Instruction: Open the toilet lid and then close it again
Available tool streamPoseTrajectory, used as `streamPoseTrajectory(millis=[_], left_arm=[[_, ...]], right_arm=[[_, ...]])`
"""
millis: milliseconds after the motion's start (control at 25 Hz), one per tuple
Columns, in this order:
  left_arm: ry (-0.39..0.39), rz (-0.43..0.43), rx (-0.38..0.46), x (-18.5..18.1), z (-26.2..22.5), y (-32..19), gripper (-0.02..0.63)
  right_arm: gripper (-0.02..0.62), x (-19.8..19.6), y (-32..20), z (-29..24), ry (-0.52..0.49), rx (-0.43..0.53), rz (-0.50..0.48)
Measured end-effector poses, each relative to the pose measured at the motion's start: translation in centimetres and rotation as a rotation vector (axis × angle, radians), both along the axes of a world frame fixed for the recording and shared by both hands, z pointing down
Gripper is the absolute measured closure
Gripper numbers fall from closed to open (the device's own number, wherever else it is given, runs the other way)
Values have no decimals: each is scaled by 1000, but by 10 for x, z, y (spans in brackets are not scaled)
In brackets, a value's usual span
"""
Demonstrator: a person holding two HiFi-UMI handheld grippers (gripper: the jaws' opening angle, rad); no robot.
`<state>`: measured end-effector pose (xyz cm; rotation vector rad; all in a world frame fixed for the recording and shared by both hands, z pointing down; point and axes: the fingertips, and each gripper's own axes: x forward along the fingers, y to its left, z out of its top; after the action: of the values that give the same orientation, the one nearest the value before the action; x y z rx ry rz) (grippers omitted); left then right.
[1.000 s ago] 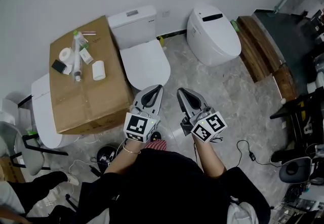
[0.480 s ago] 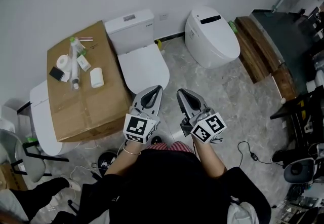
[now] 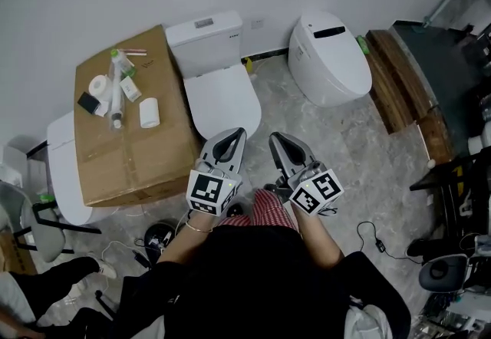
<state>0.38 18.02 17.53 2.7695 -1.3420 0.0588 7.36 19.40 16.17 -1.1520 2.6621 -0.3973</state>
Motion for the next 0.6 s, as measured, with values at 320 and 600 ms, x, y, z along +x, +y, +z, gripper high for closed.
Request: streamPoseTrajectory(millis=[320, 600], left_arm=[[-2, -95, -14, -4, 1, -26, 603], [-15, -179, -34, 0, 7, -42, 603]], right_arm=[[575, 3, -37, -1, 3, 1, -85], [575, 9, -61, -6, -38, 37, -186]])
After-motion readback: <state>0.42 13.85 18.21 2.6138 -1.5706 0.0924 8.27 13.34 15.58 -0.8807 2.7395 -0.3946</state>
